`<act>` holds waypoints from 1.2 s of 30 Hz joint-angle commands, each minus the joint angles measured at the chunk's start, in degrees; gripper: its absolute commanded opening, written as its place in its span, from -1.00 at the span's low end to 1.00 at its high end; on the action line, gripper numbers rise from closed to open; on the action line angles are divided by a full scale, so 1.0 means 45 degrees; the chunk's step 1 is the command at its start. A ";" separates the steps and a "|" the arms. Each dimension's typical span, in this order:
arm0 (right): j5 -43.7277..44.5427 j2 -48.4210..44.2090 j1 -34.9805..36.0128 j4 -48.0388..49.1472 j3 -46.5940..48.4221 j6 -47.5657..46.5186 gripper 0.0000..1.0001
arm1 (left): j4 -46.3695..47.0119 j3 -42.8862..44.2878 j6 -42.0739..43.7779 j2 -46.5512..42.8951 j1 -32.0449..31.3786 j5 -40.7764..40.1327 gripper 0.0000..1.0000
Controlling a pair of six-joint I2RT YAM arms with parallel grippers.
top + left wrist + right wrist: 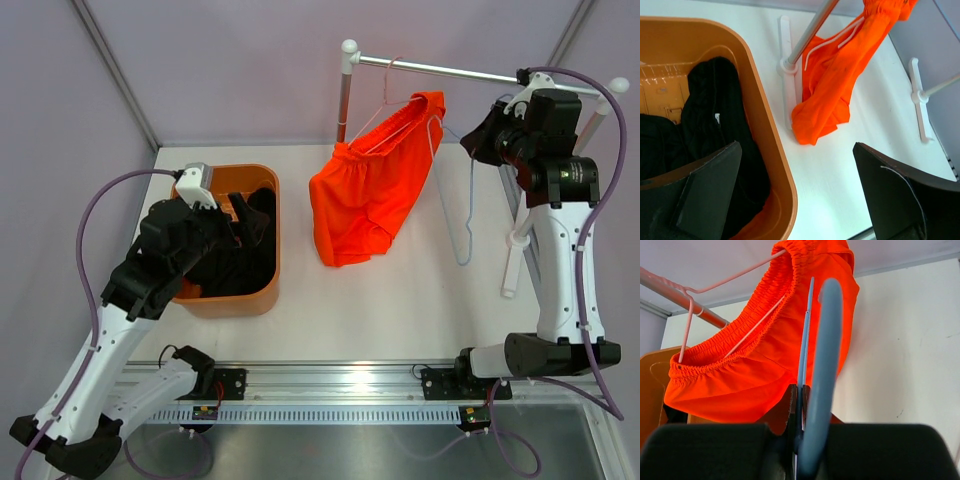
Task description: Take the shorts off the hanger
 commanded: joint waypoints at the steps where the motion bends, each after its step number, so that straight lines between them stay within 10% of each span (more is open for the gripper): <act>1: -0.1678 0.0294 -0.0454 0.1070 0.0889 -0.0498 -1.00 | -0.0056 -0.0302 0.0694 -0.0360 0.0015 0.1025 0.98; 36: 0.2480 0.4728 -0.0456 -0.1780 0.6846 -0.1377 -1.00 | -0.0116 -0.2275 0.2005 -0.0674 -0.0415 0.0382 0.98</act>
